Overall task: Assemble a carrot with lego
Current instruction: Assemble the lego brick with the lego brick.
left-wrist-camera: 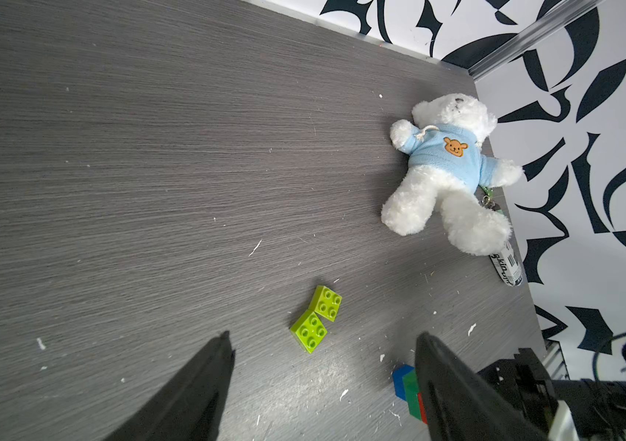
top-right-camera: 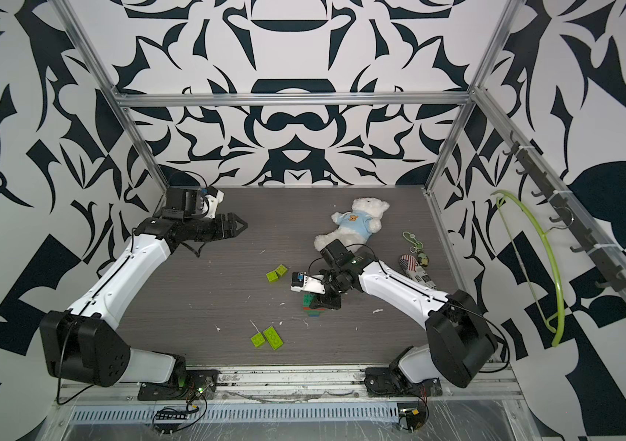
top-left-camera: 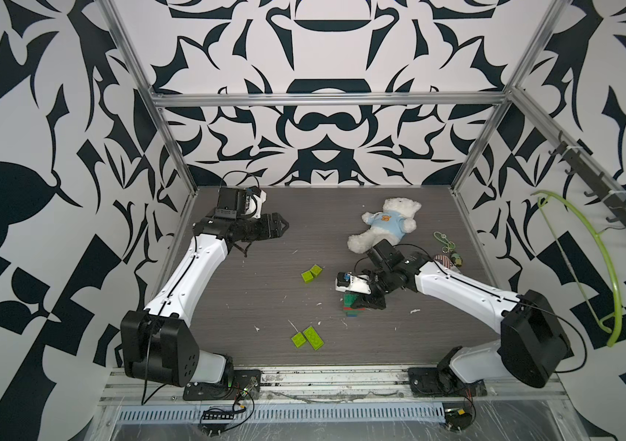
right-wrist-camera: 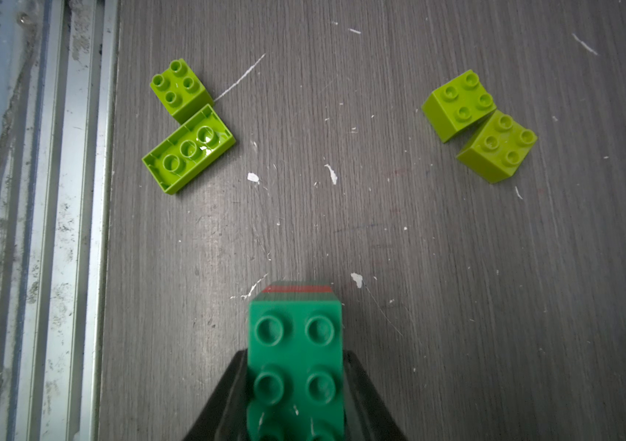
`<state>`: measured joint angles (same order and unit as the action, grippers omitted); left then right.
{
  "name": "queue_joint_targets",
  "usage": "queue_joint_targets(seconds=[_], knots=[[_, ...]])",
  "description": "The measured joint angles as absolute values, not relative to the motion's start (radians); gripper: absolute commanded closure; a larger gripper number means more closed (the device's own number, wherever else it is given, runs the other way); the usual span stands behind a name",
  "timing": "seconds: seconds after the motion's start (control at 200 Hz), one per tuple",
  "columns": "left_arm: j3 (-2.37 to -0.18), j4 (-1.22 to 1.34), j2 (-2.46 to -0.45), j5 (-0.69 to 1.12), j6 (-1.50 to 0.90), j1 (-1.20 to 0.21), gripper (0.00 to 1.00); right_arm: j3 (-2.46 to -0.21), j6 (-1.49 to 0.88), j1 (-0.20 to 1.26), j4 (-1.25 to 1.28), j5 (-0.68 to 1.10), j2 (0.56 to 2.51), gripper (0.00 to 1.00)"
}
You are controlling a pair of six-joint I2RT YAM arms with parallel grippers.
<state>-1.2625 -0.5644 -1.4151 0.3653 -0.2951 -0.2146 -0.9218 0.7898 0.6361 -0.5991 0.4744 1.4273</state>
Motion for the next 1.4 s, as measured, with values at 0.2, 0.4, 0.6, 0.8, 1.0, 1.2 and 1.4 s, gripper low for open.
queue_joint_targets(seconds=[0.2, 0.4, 0.6, 0.8, 1.0, 1.2, 1.4], knots=[[-1.262, -0.564, -1.415, 0.365, -0.295, -0.215, 0.18, -0.935, 0.787, 0.642, -0.618, 0.467, 1.456, 0.73], [-1.262, -0.564, -1.415, 0.364, -0.295, -0.215, 0.18, -0.957, 0.785, 0.656, -0.626, 0.441, 1.490, 0.73], [-1.262, -0.565, -1.415, 0.364, -0.295, -0.215, 0.18, -0.963, 0.781, 0.663, -0.629, 0.429, 1.500, 0.69], [-1.262, -0.565, -1.415, 0.363, -0.295, -0.215, 0.18, -0.973, 0.748, 0.668, -0.636, 0.390, 1.474, 0.46], [-1.262, -0.565, -1.415, 0.361, -0.295, -0.215, 0.18, -0.986, 0.724, 0.667, -0.678, 0.369, 1.465, 0.21], [-1.260, -0.565, -1.415, 0.349, -0.305, -0.218, 0.19, -1.023, 0.675, 0.646, -0.641, 0.411, 1.380, 0.20], [-1.203, -0.580, -1.415, 0.296, -0.334, -0.276, 0.19, -1.053, 0.469, 0.577, -0.574, 0.417, 1.214, 0.20]])
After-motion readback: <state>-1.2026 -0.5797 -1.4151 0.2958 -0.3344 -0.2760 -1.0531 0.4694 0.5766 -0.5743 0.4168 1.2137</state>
